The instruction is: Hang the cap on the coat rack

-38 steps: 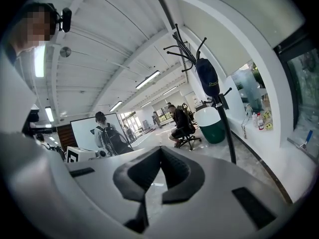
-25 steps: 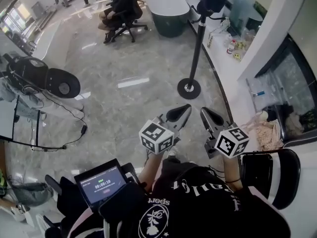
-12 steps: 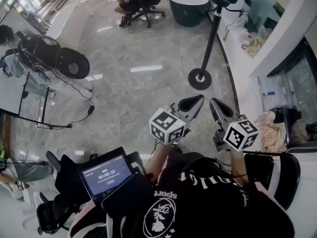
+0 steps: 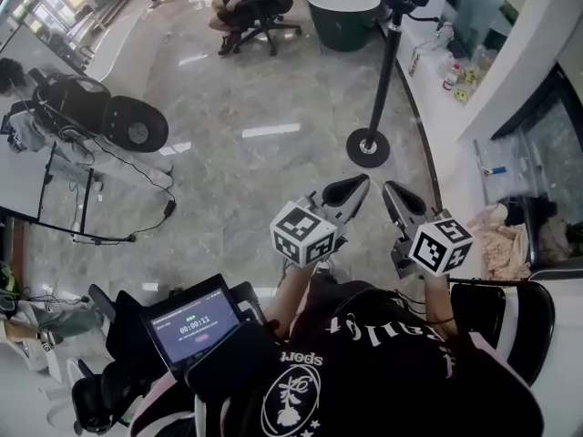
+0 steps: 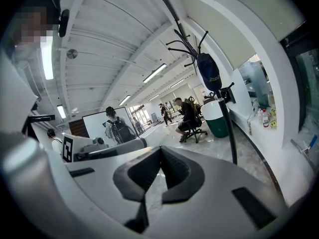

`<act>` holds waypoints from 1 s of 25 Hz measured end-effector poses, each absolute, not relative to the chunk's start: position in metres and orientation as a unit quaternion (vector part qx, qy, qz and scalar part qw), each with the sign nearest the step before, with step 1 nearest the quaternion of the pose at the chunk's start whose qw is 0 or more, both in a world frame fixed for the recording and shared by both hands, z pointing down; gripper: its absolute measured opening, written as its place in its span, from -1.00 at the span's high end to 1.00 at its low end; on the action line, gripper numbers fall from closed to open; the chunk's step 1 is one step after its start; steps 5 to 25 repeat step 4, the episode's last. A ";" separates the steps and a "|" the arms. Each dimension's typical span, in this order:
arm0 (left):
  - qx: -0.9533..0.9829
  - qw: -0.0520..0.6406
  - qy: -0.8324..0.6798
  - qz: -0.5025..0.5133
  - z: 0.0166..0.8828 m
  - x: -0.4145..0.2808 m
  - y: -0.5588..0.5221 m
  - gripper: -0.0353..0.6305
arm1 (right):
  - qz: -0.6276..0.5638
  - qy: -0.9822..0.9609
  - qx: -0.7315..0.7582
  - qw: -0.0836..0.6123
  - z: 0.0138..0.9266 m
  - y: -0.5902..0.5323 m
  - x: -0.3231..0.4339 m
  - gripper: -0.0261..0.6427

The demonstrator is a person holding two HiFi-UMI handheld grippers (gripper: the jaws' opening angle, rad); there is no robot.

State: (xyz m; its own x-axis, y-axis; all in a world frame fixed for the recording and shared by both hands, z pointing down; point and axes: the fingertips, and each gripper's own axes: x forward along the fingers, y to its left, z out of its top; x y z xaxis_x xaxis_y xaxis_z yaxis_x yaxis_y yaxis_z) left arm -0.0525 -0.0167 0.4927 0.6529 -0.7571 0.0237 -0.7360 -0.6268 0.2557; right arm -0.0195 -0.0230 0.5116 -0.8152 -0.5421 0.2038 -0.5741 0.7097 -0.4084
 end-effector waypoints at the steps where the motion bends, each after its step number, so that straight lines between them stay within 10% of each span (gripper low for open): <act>1: 0.901 0.122 -0.415 -0.044 0.493 -0.052 -0.019 0.88 | 0.233 -0.924 0.302 0.035 0.512 -0.025 -0.019 0.88; 25: 0.900 0.122 -0.415 -0.044 0.493 -0.050 -0.027 0.88 | 0.233 -0.924 0.302 0.037 0.513 -0.032 -0.016 0.88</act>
